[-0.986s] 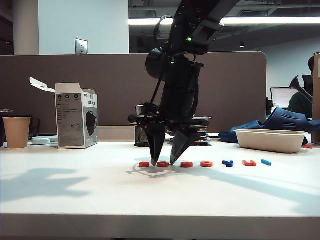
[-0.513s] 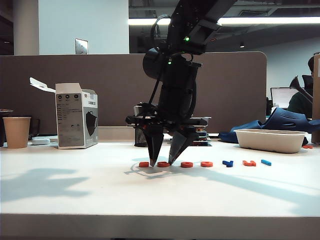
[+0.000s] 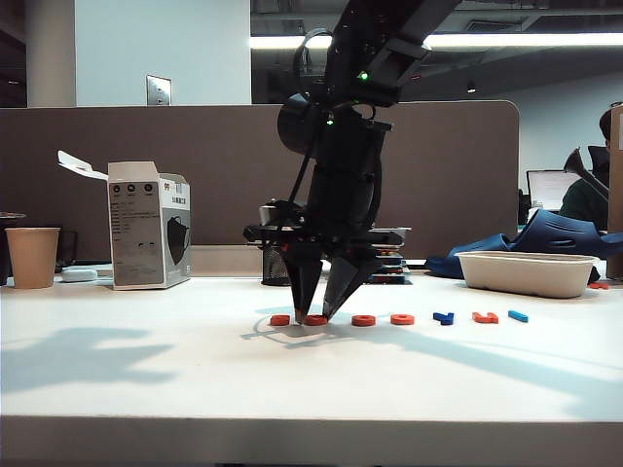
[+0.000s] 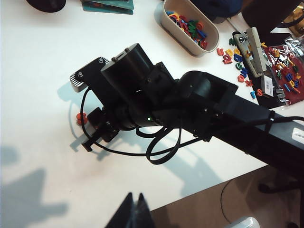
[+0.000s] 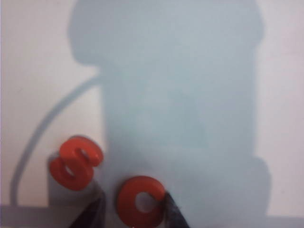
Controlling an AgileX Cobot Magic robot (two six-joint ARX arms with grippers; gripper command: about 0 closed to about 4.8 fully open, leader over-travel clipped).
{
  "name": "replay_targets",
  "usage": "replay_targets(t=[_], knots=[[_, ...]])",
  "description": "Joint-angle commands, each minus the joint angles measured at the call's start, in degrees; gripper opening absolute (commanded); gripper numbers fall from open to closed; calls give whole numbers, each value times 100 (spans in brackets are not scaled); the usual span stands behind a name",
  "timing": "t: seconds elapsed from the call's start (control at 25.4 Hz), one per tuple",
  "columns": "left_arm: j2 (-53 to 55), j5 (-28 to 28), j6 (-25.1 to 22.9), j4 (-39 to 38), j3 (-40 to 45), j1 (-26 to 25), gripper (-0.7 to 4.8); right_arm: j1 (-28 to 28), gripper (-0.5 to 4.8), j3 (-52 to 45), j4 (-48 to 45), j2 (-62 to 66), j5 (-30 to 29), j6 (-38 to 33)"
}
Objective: Select the appropriate letters from the row of letter magnets placed on the table to arrange into the word "cool".
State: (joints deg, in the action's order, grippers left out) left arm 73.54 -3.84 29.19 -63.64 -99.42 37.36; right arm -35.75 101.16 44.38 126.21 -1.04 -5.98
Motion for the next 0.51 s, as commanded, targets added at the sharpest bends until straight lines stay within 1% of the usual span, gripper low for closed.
replay_targets(t=[0.04, 0.08, 0.2, 0.51], knots=[[-24, 17, -26, 70, -24, 4, -4, -9, 143, 7, 31, 26, 7, 4], [-24, 17, -26, 70, -24, 4, -4, -9, 138, 7, 24, 26, 7, 4], [-24, 17, -24, 70, -24, 4, -4, -9, 100, 7, 11, 26, 9, 24], [-24, 17, -26, 70, -24, 4, -4, -2, 103, 7, -79, 22, 4, 22]])
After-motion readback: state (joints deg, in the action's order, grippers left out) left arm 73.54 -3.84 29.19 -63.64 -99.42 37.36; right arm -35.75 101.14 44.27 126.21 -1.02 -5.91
